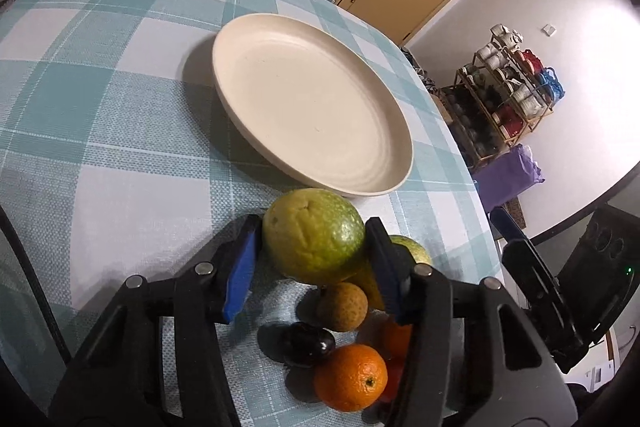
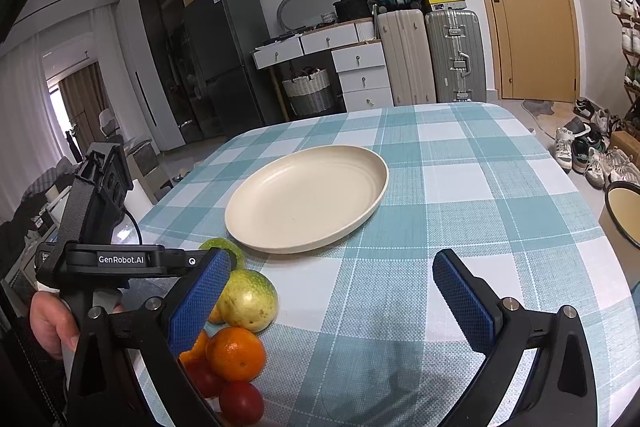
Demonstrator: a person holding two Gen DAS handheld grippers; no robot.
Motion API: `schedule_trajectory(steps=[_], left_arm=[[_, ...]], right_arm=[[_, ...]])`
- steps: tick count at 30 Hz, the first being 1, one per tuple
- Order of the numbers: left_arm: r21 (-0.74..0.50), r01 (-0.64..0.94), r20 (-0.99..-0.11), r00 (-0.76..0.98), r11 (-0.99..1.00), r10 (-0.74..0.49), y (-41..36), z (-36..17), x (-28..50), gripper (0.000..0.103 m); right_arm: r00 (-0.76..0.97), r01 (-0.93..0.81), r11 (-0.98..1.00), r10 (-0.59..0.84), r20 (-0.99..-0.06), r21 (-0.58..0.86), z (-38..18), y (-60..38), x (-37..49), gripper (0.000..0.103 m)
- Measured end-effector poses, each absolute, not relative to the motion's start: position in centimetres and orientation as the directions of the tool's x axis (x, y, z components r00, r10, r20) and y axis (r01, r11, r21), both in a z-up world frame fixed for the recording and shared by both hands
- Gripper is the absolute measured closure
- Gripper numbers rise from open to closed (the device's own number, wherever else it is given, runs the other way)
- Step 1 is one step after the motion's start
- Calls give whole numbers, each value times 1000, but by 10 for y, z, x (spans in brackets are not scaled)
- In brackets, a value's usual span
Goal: Organize fruits
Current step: 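Grasp a green-yellow citrus with the left tool while the right tool grasps another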
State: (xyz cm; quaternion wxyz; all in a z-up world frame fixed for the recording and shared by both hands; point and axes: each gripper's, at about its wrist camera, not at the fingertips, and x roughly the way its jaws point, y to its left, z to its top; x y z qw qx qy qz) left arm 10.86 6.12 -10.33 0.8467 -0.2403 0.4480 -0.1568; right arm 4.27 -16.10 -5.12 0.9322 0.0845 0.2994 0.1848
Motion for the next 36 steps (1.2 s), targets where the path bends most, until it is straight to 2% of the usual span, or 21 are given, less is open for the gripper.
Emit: schedule_trajectory(steps=[30, 33, 36], left_arm=[[-598, 93, -610, 592, 796, -527, 94, -75, 81, 53], [-601, 96, -604, 596, 793, -529, 96, -73, 78, 53], [-600, 96, -602, 599, 794, -528, 97, -73, 76, 53]], right_arm=[[512, -397, 802, 597, -617, 447, -77, -119, 68, 0], [492, -404, 792, 609, -622, 457, -80, -115, 71, 4], [476, -408, 789, 613, -630, 460, -81, -110, 74, 15]])
